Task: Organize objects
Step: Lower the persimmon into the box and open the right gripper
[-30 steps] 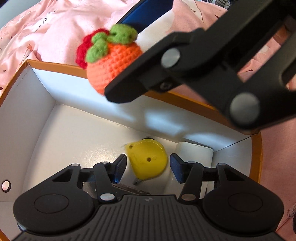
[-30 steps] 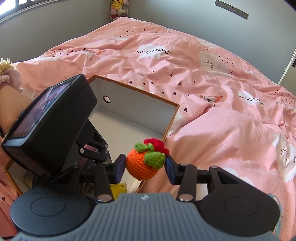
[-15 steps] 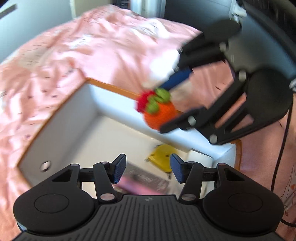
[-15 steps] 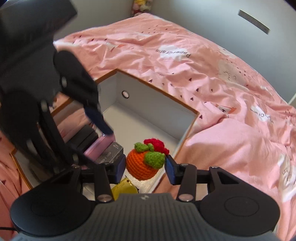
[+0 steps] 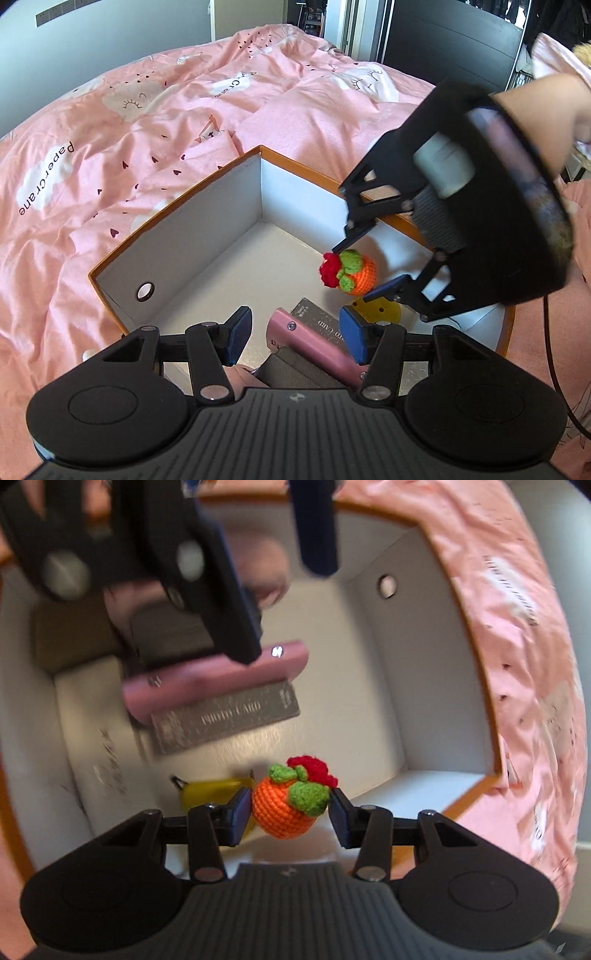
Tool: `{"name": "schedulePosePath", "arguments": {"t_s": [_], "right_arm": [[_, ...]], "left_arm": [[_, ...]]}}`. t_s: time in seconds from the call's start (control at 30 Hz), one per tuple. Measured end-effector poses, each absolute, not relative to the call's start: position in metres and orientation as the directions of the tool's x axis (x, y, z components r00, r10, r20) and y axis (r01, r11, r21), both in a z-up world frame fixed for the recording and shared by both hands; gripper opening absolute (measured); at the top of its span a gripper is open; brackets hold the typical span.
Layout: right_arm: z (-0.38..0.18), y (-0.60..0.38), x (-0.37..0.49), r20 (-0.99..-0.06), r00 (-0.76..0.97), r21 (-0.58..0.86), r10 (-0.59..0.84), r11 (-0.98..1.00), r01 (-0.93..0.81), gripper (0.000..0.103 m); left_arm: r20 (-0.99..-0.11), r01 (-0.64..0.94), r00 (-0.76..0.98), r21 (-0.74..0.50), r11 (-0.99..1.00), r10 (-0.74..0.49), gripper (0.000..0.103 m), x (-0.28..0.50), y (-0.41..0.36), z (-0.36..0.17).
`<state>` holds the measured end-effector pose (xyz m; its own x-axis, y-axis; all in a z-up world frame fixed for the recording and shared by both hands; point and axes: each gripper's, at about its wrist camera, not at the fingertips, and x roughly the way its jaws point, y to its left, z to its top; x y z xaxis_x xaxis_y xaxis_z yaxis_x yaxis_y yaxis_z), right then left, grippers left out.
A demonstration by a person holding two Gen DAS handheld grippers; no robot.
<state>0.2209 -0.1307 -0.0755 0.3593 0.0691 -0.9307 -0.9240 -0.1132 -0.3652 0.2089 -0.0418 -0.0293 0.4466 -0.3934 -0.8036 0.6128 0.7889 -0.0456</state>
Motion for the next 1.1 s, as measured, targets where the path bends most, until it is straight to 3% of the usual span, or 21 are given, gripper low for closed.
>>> {"name": "schedulePosePath", "arguments": {"t_s": [0.33, 0.5, 1.1], "right_arm": [[-0.101, -0.121, 0.235, -0.946, 0.322, -0.308, -0.043, -0.191, -0.932, 0.048], [-0.095, -0.121, 0.239, -0.981, 0.194, -0.189, -0.019, -0.147, -0.971, 0.048], [-0.09, -0.118, 0.249, -0.988, 0.13, -0.134, 0.08, -0.038, -0.99, 0.051]], "left_arm": [[-0.786, 0.589, 0.452, -0.092, 0.803, -0.422, 0.063, 0.211, -0.025, -0.033], [-0.779, 0.587, 0.447, -0.115, 0.802, -0.439, 0.063, 0.209, -0.022, -0.034], [-0.784, 0.573, 0.442, -0.128, 0.809, -0.437, 0.063, 0.205, -0.02, -0.036]]}}
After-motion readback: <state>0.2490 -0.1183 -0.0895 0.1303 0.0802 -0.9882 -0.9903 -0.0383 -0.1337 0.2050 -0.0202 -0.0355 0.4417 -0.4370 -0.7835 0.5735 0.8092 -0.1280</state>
